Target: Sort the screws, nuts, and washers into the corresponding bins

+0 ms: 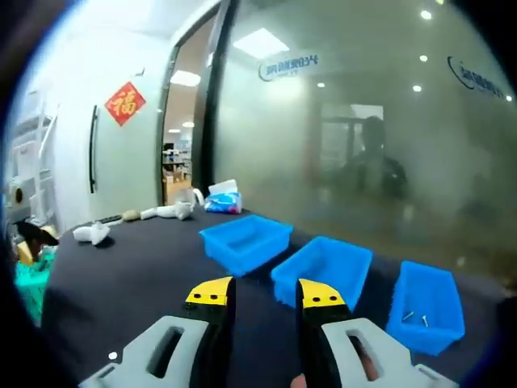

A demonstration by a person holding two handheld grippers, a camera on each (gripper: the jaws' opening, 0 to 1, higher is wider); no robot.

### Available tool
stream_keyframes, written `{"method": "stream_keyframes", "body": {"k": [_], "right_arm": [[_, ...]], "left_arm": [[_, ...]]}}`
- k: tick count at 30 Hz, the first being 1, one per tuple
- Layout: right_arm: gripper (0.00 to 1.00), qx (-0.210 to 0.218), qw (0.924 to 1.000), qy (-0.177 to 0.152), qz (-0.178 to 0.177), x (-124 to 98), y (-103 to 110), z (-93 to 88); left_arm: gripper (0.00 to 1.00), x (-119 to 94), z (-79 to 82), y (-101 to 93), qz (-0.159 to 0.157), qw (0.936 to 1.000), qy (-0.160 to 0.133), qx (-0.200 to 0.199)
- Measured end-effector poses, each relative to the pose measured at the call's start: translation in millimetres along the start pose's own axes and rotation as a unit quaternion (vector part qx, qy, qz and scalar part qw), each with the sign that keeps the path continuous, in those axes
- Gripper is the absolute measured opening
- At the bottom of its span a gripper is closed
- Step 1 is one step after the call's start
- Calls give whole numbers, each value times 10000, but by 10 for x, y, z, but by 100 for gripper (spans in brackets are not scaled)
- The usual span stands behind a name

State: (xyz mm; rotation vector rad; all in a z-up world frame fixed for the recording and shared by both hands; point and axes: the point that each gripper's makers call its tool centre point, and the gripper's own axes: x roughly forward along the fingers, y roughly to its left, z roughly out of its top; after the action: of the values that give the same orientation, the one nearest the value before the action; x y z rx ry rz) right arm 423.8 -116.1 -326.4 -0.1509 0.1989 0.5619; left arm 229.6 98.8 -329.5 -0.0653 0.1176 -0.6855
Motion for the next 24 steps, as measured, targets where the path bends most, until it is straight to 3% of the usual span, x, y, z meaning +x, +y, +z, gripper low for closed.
{"method": "stream_keyframes", "body": {"k": [11, 24], "right_arm": [[27, 131, 9993, -298, 193, -693, 335, -138], [27, 352, 9978, -494, 262, -1261, 605, -325]], "left_arm": [[41, 0, -1, -71, -97, 9999, 15, 37], [41, -11, -12, -111, -168, 9998, 47, 84]]}}
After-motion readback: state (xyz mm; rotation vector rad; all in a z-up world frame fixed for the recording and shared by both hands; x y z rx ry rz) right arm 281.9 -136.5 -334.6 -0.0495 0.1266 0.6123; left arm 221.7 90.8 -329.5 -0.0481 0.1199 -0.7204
